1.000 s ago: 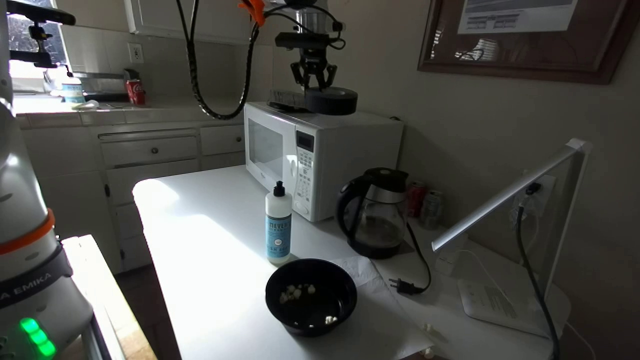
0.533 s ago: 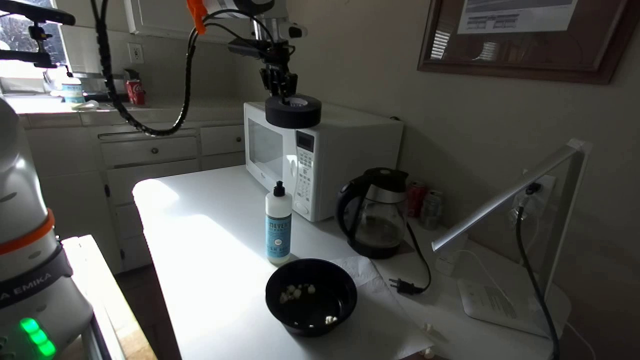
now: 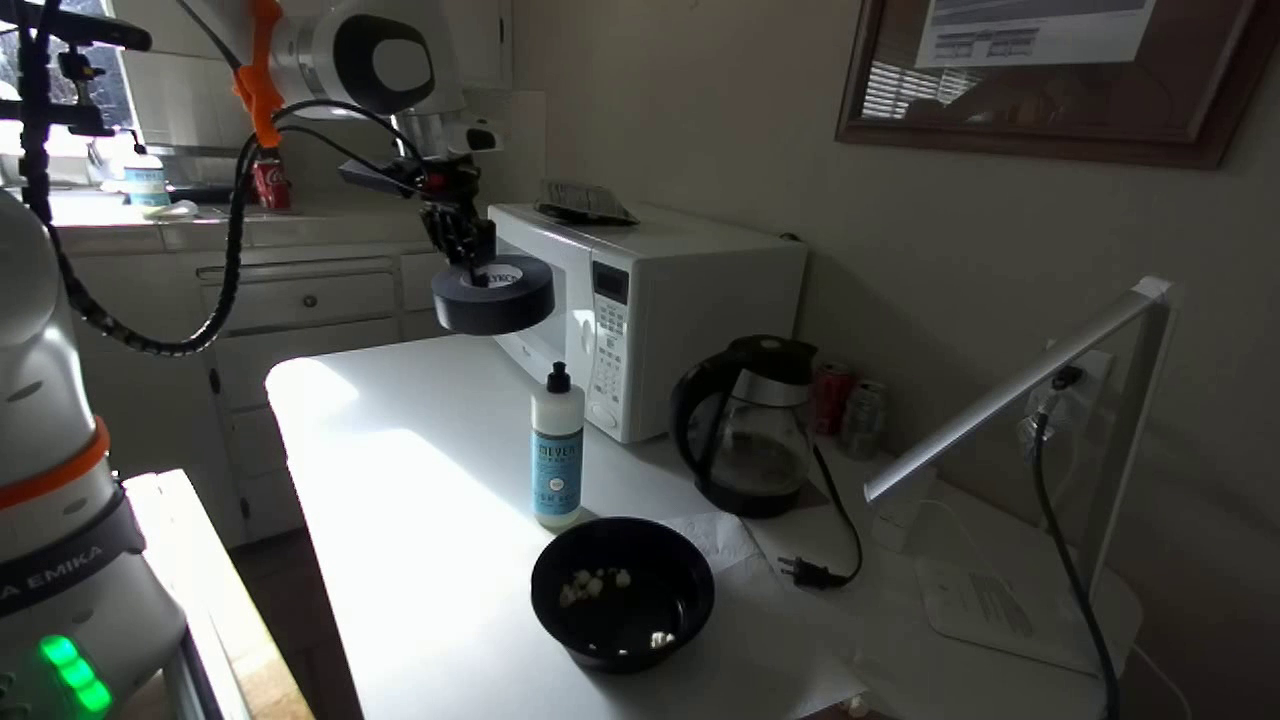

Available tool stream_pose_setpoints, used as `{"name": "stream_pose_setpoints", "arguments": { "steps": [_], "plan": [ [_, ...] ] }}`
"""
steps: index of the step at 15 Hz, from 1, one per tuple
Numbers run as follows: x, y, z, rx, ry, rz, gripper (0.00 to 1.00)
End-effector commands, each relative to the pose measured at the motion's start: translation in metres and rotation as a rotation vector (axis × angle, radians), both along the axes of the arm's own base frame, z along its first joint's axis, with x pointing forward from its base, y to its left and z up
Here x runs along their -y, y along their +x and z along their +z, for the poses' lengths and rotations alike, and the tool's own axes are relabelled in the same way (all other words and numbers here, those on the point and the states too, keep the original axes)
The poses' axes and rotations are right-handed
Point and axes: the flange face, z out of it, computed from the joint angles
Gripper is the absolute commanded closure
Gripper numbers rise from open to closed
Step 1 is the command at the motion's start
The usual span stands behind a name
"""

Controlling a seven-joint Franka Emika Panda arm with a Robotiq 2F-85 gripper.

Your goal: Take the tape off of the microwave

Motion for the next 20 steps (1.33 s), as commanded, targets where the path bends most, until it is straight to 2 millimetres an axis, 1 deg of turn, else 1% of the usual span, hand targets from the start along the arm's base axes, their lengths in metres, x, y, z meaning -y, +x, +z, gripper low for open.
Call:
{"name": "stream_pose_setpoints", "arguments": {
  "steps": [1,3,5,7,10,14,16,18,19,20],
  "plan": [
    [-0.038,-0.024,-0.027,-0.01,-0.032,0.127,0.79],
    [-0.062,-0.017,-0.042,-0.023,-0.04,0.169,0.79],
    [-0.084,-0.001,-0.056,-0.043,-0.048,0.214,0.79],
    [-0.107,0.024,-0.073,-0.086,-0.063,0.232,0.79],
    [-0.142,0.056,-0.1,-0.137,-0.056,0.268,0.79],
    [-0.195,0.091,-0.138,-0.213,-0.025,0.297,0.79],
    [-0.223,0.103,-0.156,-0.246,-0.022,0.315,0.79],
    [-0.254,0.107,-0.17,-0.292,-0.014,0.337,0.79],
    [-0.269,0.109,-0.173,-0.314,-0.008,0.347,0.29],
    [-0.279,0.108,-0.174,-0.329,-0.002,0.349,0.27]
  ]
}}
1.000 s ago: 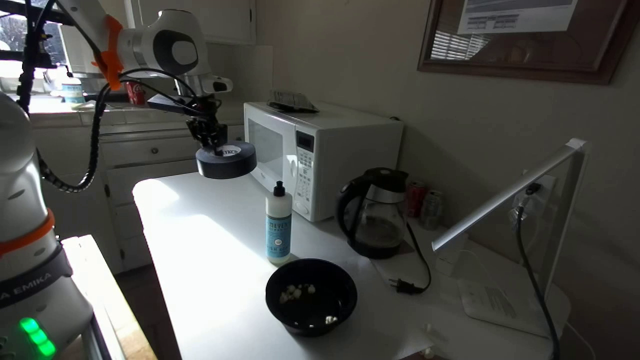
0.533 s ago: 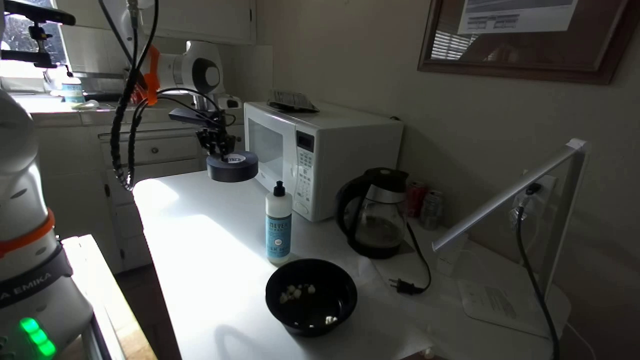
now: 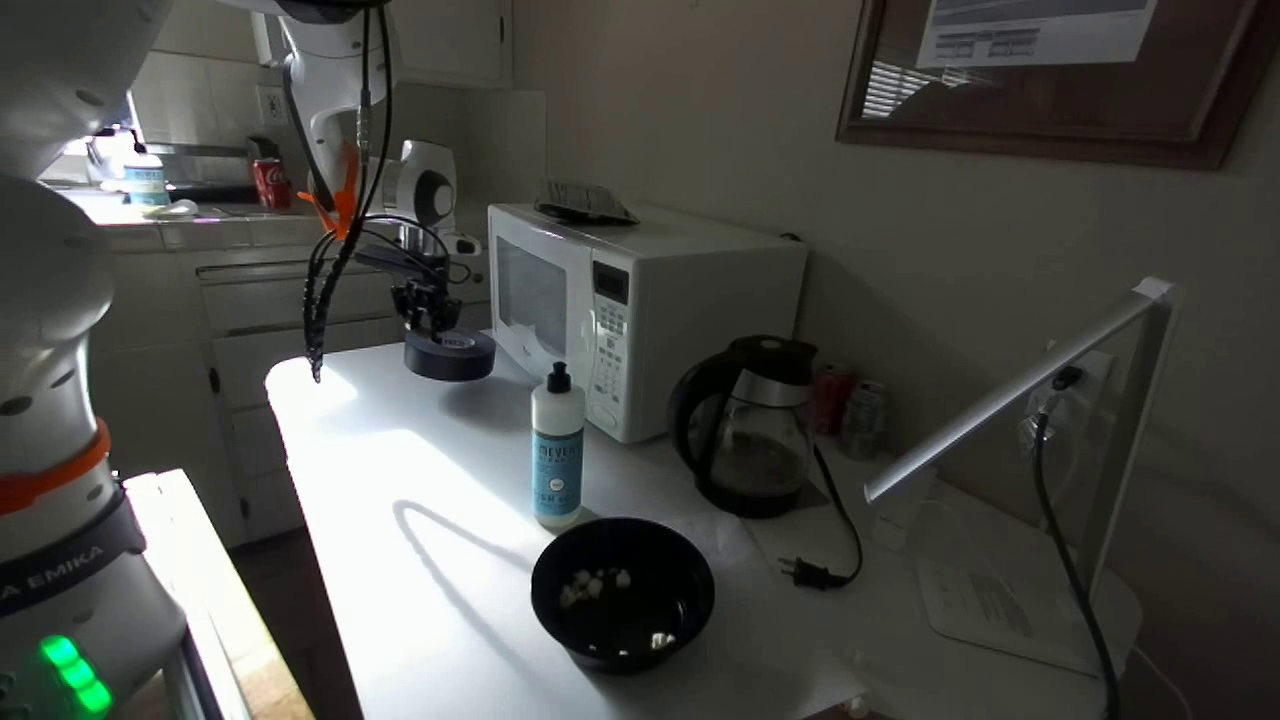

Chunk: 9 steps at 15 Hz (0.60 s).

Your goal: Take the tape off of the microwave

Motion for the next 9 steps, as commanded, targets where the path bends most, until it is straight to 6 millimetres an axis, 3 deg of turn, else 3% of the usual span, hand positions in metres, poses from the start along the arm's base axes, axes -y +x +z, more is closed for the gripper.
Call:
{"name": "stream_pose_setpoints", "arguments": {
  "steps": [1,4,6,8,9],
  "plan": [
    [-0.046,0.006,0.009,-0.068,0.019,0.018,0.21],
    [-0.053,-0.006,0.045,-0.107,0.04,0.0,0.01],
    [-0.047,-0.011,0.08,-0.061,0.096,0.02,0.0],
    [-0.038,-0.011,0.113,0.002,0.136,0.163,0.0],
    [-0.055,0.0,0.088,-0.027,0.107,0.086,0.0]
  ]
}}
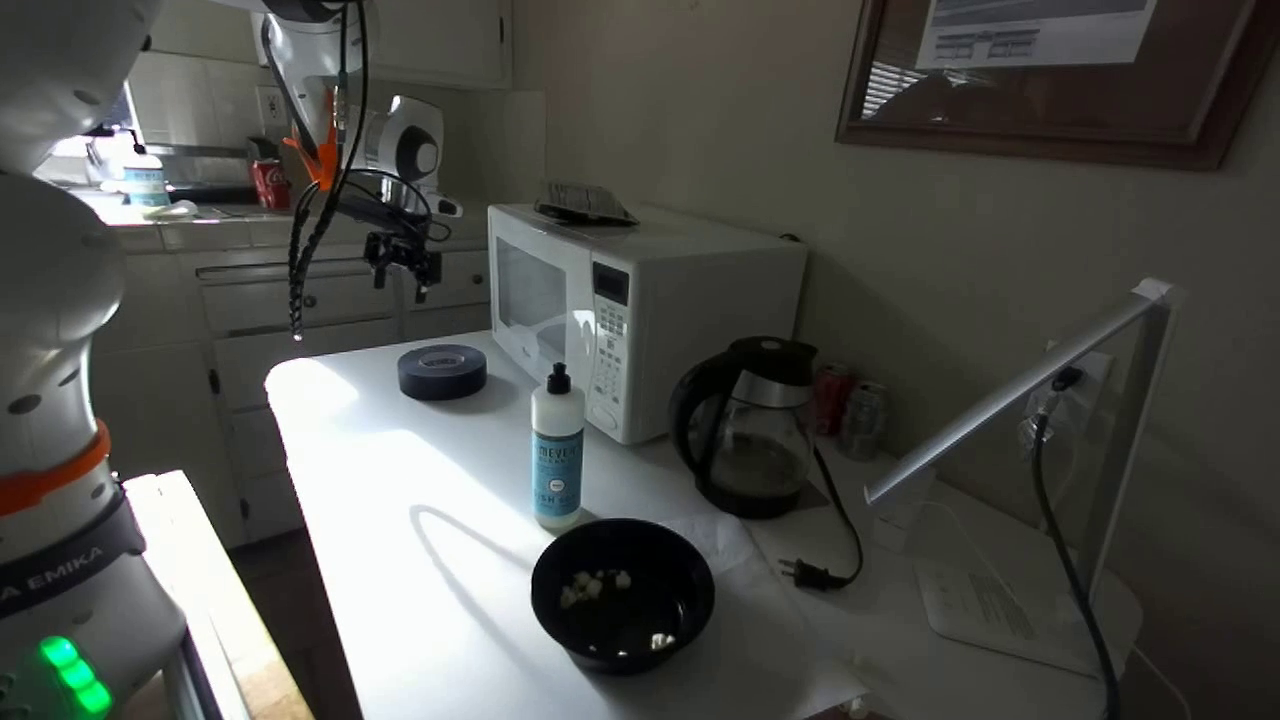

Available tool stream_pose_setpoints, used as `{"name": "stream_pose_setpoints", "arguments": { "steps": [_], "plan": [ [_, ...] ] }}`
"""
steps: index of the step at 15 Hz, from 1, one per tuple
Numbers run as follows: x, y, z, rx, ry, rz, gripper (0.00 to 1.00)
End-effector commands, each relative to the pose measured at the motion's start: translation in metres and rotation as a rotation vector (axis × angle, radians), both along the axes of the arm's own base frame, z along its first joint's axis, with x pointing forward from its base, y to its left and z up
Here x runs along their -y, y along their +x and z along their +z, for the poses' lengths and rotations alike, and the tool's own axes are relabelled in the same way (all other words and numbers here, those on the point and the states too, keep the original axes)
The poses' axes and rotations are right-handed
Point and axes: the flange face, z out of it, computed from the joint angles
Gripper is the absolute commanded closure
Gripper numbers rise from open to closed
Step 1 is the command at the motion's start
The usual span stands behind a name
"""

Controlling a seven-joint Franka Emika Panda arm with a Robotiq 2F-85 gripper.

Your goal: Take the tape off of the microwave

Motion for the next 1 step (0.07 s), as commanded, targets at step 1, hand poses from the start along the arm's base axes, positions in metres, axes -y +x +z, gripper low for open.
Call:
{"name": "stream_pose_setpoints", "arguments": {
  "steps": [1],
  "plan": [
    [0.003,0.0011,0.0161,0.02,0.012,0.03,0.0]
  ]
}}
